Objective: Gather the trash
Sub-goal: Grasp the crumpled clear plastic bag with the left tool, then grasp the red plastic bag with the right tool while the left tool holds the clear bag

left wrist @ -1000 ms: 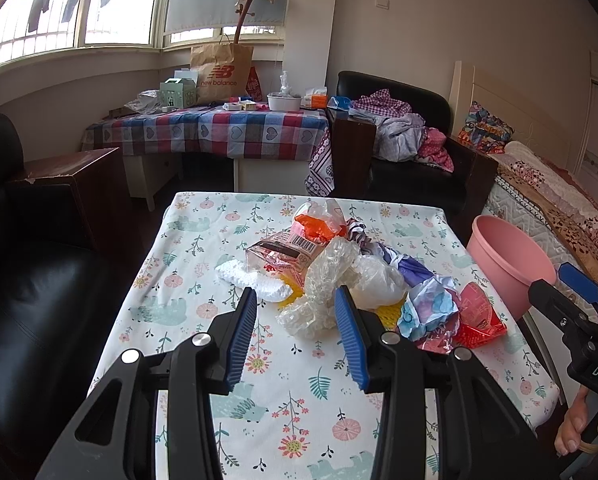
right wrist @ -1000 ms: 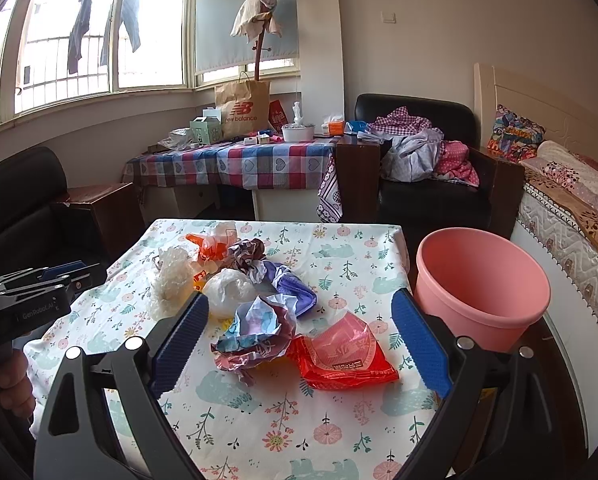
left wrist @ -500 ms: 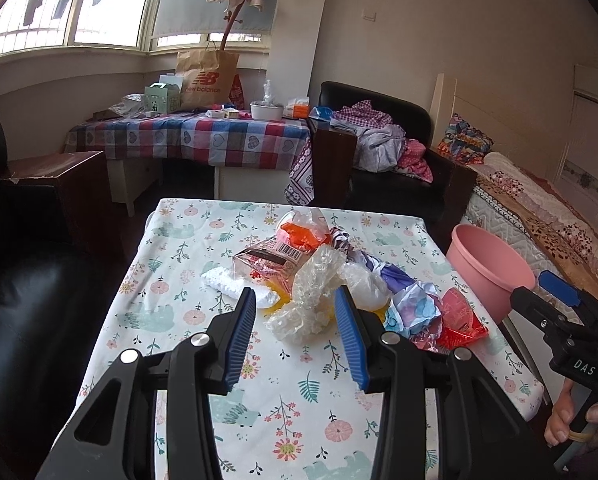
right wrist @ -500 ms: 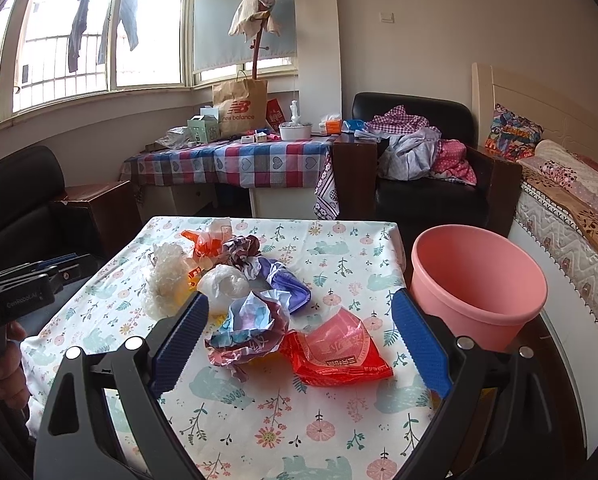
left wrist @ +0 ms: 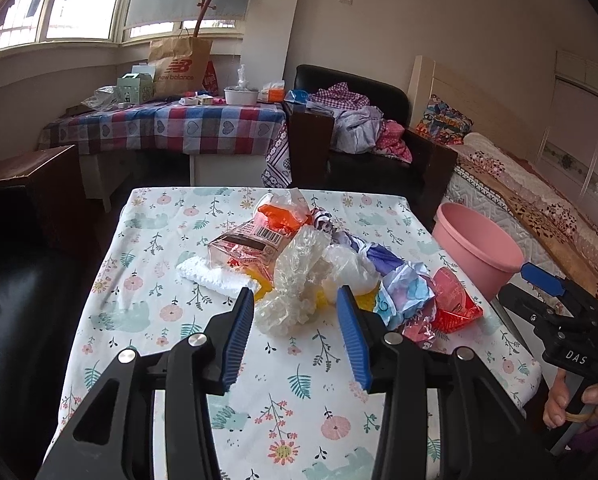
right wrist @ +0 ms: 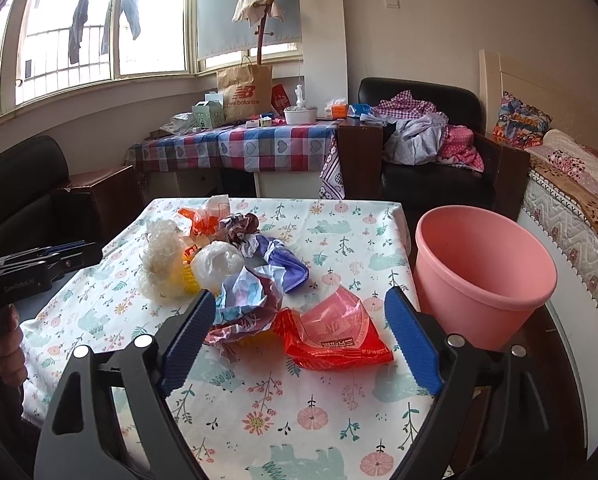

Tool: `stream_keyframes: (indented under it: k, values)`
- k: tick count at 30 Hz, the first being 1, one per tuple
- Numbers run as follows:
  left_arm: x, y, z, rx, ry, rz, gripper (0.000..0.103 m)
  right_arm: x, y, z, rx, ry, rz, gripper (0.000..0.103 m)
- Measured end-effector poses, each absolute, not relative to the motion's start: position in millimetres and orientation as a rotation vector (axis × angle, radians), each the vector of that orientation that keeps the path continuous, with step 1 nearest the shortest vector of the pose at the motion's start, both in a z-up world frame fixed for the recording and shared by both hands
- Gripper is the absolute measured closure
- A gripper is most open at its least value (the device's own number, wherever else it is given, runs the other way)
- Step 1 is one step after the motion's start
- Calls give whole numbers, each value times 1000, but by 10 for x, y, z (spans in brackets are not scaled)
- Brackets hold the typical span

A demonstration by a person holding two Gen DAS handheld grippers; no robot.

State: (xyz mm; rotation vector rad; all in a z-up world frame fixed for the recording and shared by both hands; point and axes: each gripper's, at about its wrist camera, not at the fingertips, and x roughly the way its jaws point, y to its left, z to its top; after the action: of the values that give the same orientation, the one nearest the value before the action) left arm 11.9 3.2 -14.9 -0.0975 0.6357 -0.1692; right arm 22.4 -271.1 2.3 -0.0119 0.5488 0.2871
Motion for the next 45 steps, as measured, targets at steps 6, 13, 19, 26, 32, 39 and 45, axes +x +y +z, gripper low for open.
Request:
stream_keyframes:
  k: [6,13,19,26,32,39,45]
  values:
    - [320,-86,-212,-59,667,-182,61,283,-2769,-68,5,589,318,33]
    - [558,-153,-284,-43,696,-169,61,377,-2771,-90,31,614,386,43]
    - [695,-179,-338,-20,715,-149,61,478,-2764,-66,70,630,440,46]
    - [770,-167,-425,-12,737,-143,88,515,-2705,-81,66,647,473,46]
    - [700,-115,-393,-26,703,-163,96,570,-2662,-96,80,671,501,46]
    - [519,9,-279,-70,661,-188,96,731,-2494,-121,48,712,527,64]
    - [387,66,-214,-93,641,-195,96,746,-2488,-106,48,759,564,64]
